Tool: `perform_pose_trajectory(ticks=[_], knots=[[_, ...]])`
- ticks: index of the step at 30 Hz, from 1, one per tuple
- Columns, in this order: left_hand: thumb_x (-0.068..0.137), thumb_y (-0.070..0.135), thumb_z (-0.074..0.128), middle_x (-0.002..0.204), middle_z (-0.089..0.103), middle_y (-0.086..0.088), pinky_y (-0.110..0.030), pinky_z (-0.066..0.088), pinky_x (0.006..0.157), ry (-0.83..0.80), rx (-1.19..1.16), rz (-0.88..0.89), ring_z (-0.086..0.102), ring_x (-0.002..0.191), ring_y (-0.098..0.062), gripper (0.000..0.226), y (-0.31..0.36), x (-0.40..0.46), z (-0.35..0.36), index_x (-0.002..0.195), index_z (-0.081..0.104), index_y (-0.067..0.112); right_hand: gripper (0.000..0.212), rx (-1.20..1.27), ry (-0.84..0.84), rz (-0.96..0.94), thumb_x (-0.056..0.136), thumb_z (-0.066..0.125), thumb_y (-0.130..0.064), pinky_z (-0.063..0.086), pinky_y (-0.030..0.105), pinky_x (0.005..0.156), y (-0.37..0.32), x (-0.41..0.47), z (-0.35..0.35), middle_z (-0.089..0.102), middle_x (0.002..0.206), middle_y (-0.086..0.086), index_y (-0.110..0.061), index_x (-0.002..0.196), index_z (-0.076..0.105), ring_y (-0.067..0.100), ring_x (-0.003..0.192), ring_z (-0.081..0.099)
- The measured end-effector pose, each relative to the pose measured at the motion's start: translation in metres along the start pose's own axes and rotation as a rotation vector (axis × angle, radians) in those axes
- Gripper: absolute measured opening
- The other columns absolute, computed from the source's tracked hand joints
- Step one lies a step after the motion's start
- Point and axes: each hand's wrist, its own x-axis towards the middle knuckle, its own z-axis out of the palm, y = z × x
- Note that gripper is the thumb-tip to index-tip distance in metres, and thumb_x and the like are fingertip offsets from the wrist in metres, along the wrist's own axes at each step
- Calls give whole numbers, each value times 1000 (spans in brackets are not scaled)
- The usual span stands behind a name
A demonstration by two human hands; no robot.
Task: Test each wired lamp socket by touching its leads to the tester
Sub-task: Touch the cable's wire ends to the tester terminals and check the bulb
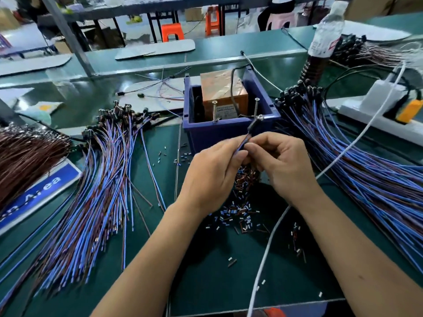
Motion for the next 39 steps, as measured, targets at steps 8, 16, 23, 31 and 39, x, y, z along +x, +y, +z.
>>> perform_pose_trajectory(ticks=[8,16,23,31,39], knots=[[105,11,58,72,59,3,-38,46,66,141,-24,-106,56,68,-18,20,-6,3,-2,86,62,7,9,54,118,117,96,74,-15,50,21,59,6,1,4,76,73,7,-9,90,75,15,62,63],[104,11,58,73,58,0,-40,44,64,192,-1,-113,54,68,-22,19,-2,2,-2,87,62,6,33,40,36,94,101,62,-37,47,26,55,8,-2,8,75,74,10,-10,90,76,27,60,56],[100,14,64,78,61,5,-34,46,66,123,0,-103,56,72,-16,12,-5,1,-1,88,65,11,15,-28,60,53,100,69,-14,48,24,56,7,-3,5,73,71,5,-9,88,75,14,57,57],[99,13,65,68,56,10,-27,38,59,116,-68,-141,50,63,-9,16,-4,0,-2,83,67,13,16,-85,19,18,101,69,-16,47,21,58,7,-4,4,72,71,2,-16,86,73,8,58,57],[98,15,66,64,52,13,-25,36,57,115,-56,-151,49,60,-6,16,-3,-2,-4,81,66,15,14,-66,-15,12,100,68,-9,52,25,66,3,-5,4,68,70,0,-6,87,71,10,67,61]])
